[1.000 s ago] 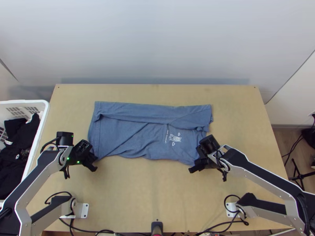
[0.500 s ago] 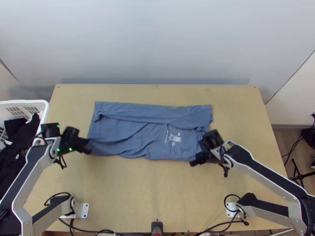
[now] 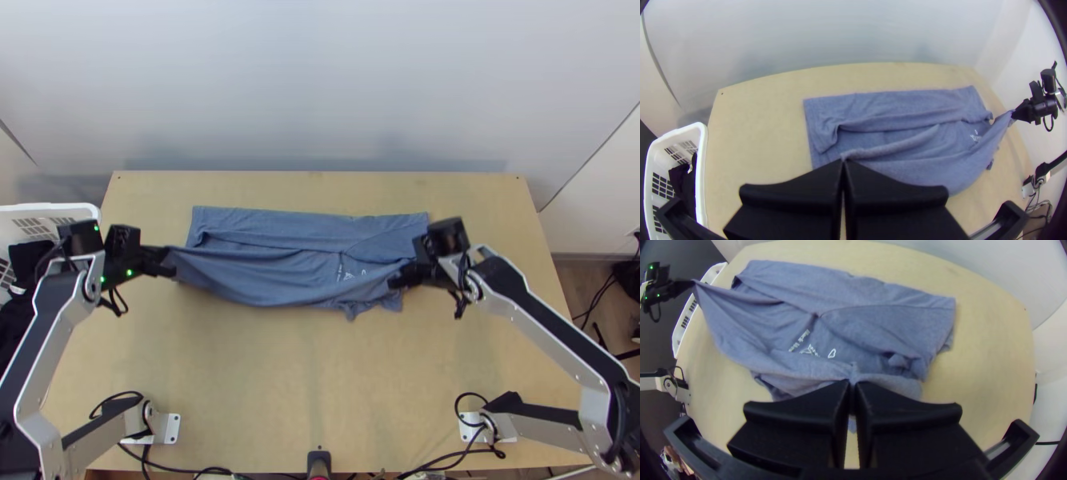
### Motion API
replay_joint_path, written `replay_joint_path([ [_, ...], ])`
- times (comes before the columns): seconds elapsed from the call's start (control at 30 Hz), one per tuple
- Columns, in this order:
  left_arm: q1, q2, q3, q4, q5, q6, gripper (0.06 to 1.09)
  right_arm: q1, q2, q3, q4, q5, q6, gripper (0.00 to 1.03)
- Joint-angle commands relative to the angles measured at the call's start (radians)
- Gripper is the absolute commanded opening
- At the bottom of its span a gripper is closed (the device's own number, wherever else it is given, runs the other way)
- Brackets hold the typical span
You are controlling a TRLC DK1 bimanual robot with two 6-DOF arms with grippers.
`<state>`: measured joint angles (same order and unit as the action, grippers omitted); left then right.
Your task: Fold the t-shirt
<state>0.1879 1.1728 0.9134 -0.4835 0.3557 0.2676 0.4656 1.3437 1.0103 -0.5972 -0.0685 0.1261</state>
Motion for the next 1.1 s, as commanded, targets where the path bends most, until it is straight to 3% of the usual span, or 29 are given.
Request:
replay_joint_path([
  [0.0,0.018,0.142,0.139,0.025,-0.001,-0.065,0.09,-0.101,0.110,0.162,0.025,-0.002,-0.034,0.05],
  [0.37,0.022,0.346,0.360,0.026,-0.023,-0.205,0.09,-0.186,0.327,0.373,0.042,-0.002,-0.046,0.05],
  [1.07,-0.016,0.654,0.412,0.134,-0.081,-0.263,0.09,-0.252,0.756,0.606,0.060,0.013,-0.052,0.05],
])
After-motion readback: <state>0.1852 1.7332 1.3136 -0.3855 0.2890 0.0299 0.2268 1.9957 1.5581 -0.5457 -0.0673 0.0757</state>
